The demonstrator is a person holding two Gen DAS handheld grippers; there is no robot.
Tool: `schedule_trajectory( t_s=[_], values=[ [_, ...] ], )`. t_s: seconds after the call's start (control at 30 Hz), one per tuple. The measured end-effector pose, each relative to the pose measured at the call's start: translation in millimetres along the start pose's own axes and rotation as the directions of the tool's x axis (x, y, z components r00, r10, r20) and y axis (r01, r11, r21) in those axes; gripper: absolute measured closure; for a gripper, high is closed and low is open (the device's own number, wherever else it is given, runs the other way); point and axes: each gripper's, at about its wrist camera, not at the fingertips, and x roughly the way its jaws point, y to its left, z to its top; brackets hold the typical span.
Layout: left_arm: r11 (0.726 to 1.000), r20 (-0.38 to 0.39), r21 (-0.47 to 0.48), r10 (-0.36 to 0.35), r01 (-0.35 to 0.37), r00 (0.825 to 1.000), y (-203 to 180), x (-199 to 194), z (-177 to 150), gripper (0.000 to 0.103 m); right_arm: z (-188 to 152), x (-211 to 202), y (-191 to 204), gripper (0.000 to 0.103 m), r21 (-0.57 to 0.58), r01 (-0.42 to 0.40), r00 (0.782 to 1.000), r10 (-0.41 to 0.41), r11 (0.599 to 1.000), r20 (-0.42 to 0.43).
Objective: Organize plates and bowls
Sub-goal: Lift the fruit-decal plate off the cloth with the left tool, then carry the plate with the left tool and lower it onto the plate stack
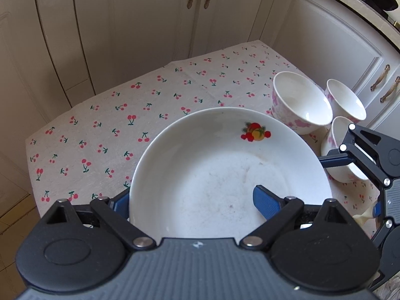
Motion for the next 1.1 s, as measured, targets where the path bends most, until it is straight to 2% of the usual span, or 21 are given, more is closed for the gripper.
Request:
schedule_trajectory(
  t_s=[0.4,1.1],
  values=[
    [1.0,0.029,-0.004,0.023,-0.023,0.999,-27,-37,-19,0.008,-5,-36,17,0.0,-0.023,-0.002,1.0,0.002,1.0,0.026],
    [0.998,0.031,-0.038,0.057,-0.056,0.998,-73,-81,-93,0.008,-45,-80,67,0.0,-0.057,-0.045,0.997,0.048,0.997,0.054]
  ],
)
